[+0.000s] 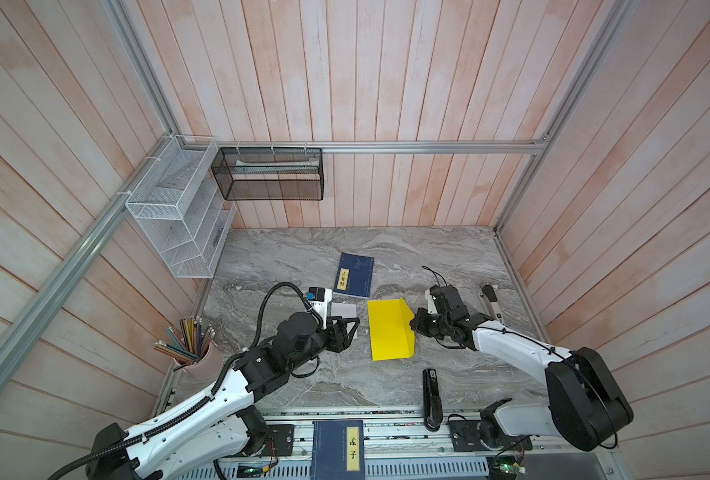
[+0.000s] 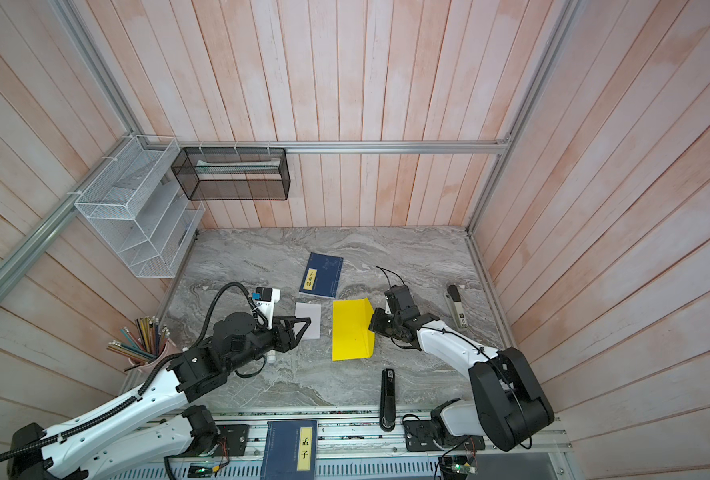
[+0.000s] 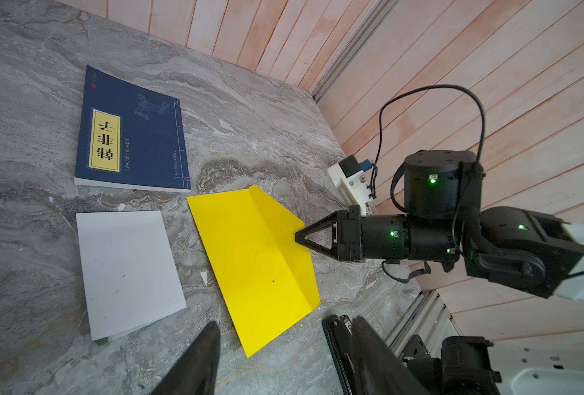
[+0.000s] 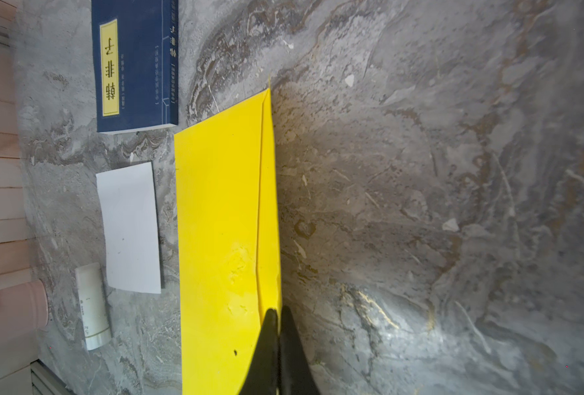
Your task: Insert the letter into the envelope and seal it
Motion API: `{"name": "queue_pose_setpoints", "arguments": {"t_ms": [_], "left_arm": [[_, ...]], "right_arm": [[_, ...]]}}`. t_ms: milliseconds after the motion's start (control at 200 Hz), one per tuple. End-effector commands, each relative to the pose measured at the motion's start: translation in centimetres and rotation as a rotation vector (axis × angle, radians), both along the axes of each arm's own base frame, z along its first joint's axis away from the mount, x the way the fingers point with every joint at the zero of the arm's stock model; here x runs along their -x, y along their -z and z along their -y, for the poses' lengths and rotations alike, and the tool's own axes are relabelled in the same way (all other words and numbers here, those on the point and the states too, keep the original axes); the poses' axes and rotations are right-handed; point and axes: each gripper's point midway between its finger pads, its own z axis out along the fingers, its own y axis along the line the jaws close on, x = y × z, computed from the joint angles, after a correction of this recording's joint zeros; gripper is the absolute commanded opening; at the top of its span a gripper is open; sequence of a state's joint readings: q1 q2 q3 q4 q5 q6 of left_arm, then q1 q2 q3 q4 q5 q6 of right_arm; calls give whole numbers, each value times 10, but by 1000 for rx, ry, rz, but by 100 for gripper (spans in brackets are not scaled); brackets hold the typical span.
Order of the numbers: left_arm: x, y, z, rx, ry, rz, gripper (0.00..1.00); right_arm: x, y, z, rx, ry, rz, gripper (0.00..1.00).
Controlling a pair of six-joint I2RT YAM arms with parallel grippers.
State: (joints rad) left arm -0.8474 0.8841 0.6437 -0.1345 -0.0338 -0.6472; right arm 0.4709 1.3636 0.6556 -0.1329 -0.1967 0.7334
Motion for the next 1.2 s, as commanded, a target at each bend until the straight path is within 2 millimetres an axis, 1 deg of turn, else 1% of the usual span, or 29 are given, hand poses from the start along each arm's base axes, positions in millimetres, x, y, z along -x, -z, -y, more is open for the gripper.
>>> {"name": "queue_pose_setpoints", "arguments": {"t_ms": [0, 115, 340, 535, 600, 695, 755, 850, 930, 1060, 1195], "left_arm": [[0, -1, -5, -16, -10, 17, 63], [0, -2, -5, -19, -10, 19, 63], [0, -3, -7, -15, -18, 22, 63], [1, 1, -7, -20, -18, 14, 63], [1, 2, -9, -22, -23, 13, 63], [1, 3, -9, -23, -25, 12, 63], [1, 3, -10, -21, -26, 13, 63], [1, 3, -10, -23, -26, 11, 63], [2, 3, -11, -22, -28, 12, 63], [2, 4, -12, -23, -31, 11, 63], [2, 4, -12, -23, -31, 11, 63]], "right_arm": [[2, 1, -2, 32, -15, 26, 0], [8, 5, -1, 46, -28, 18, 0], [16, 12, 3, 39, 5, 4, 0], [21, 14, -1, 36, 6, 7, 0], [22, 15, -2, 39, 6, 7, 4], [24, 15, -2, 43, 8, 4, 7], [25, 13, -3, 43, 12, 8, 12], [25, 10, -2, 43, 21, 16, 15], [25, 9, -1, 41, 27, 13, 21], [27, 9, -1, 32, 40, 6, 22], [32, 15, -2, 23, 50, -20, 22]]}}
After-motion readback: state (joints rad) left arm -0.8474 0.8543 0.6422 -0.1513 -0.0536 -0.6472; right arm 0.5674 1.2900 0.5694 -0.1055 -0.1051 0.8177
